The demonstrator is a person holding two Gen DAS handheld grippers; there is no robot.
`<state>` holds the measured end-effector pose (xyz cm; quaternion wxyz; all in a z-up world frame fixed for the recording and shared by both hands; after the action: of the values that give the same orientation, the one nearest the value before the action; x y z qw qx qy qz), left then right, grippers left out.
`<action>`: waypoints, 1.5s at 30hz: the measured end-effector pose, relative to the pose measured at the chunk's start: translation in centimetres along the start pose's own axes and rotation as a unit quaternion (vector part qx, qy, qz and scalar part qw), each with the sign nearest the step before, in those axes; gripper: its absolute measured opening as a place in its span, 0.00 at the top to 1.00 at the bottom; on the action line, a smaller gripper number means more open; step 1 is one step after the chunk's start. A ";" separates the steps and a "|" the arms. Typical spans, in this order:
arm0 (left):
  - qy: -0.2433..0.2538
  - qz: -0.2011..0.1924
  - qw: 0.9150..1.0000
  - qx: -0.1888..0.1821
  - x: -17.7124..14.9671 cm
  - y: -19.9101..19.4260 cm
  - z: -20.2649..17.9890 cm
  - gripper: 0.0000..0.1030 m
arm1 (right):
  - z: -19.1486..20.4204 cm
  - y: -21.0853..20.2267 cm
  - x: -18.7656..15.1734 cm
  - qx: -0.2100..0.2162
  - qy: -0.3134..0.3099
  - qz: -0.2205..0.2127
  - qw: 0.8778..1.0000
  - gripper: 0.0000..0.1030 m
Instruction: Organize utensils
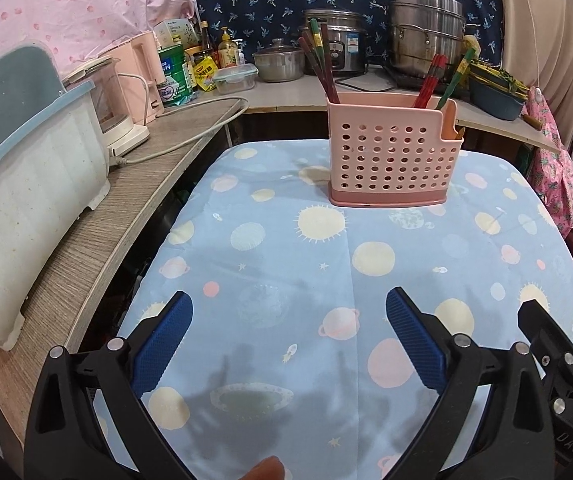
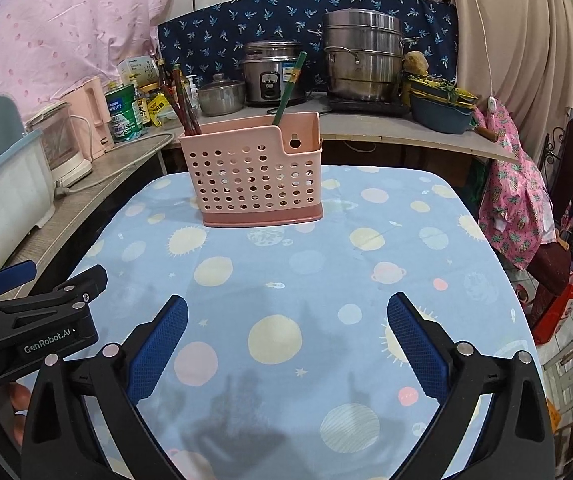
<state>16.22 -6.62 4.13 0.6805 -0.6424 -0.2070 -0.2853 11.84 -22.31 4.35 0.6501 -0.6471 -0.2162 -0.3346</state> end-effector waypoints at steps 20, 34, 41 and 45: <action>-0.001 0.013 1.000 0.004 -0.6 0.7 0.0 0.08 | 0.3 0.6 -0.5 -0.001 0.000 0.010 1.000 0.06; 0.006 0.016 1.000 0.012 -0.8 1.1 0.1 0.08 | 0.3 1.2 -0.8 -0.003 -0.003 0.021 1.000 0.06; 0.000 0.020 1.000 0.018 -0.9 1.3 0.6 0.08 | 0.4 1.5 -0.9 -0.003 -0.003 0.024 1.000 0.06; 0.001 0.016 1.000 0.017 -0.8 1.1 0.6 0.08 | 0.5 1.6 -0.9 -0.002 -0.006 0.025 1.000 0.06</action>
<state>16.41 -5.93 2.86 0.6959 -0.6337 -0.2012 -0.2716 12.43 -21.77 2.65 0.6559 -0.6555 -0.2030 -0.3146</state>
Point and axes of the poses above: each gripper's, at about its wrist camera, not at the fingertips, and y roughly the way its jaws point, z to its left, x to its top, the point moved 3 cm from there along y, roughly the way its jaws point, and after that the axes turned 5 degrees about z, right-handed, at the moved point
